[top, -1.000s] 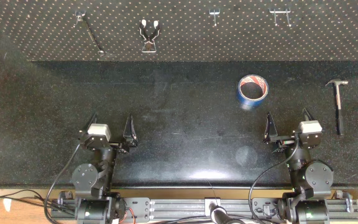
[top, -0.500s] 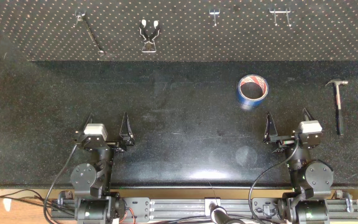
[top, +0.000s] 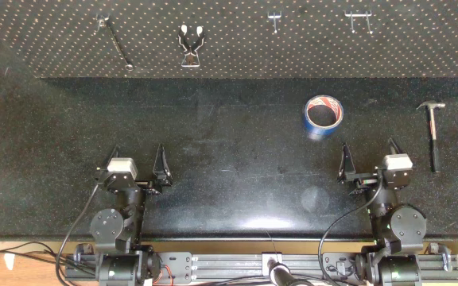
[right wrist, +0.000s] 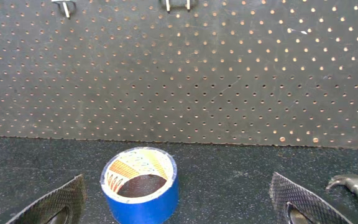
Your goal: Place Tools Onto Pegboard
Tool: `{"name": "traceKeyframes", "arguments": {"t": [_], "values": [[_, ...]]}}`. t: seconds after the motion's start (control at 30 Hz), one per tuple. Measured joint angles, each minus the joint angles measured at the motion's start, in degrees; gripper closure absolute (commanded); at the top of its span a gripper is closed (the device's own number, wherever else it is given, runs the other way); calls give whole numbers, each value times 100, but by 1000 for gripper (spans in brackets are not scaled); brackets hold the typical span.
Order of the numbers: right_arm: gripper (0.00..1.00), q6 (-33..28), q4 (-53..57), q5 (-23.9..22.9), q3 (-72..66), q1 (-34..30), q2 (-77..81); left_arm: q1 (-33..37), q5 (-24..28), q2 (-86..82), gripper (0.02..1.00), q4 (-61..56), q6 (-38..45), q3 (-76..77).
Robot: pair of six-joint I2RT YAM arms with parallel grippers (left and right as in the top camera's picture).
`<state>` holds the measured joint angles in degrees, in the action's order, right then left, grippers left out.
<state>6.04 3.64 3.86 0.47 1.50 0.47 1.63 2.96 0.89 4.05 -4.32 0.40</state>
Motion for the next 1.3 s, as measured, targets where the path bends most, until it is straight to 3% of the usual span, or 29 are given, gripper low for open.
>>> {"name": "traceKeyframes", "arguments": {"t": [0.13,0.2,0.23,0.27,0.37,0.43,0.53,0.67,0.77,0.93,1.3], "values": [[40,-68,33,-101,374,-70,533,0,0,-2,23,2,2,0],[40,-144,-776,-101,876,-98,1279,0,2,-2,23,2,0,0],[40,-192,-1779,-22,1139,-190,1950,0,0,-2,23,2,2,0],[40,-212,-2041,83,1379,-278,2430,0,0,-7,23,4,2,0],[40,-214,-1956,459,2006,-306,3294,0,0,-11,23,2,0,0],[40,-212,-1510,529,2391,-299,3434,0,0,-11,23,4,0,0],[40,-214,302,529,3230,-170,3840,0,-15,-13,23,4,2,0],[40,-227,2175,68,4164,258,4813,0,-17,-22,23,4,2,0],[40,15,2302,-96,4391,619,5563,0,-20,-22,23,4,0,0],[40,490,2472,208,4406,651,6400,0,-20,-22,23,4,0,0],[38,553,2850,269,5095,1220,7711,0,-20,-22,23,4,2,0]]}}
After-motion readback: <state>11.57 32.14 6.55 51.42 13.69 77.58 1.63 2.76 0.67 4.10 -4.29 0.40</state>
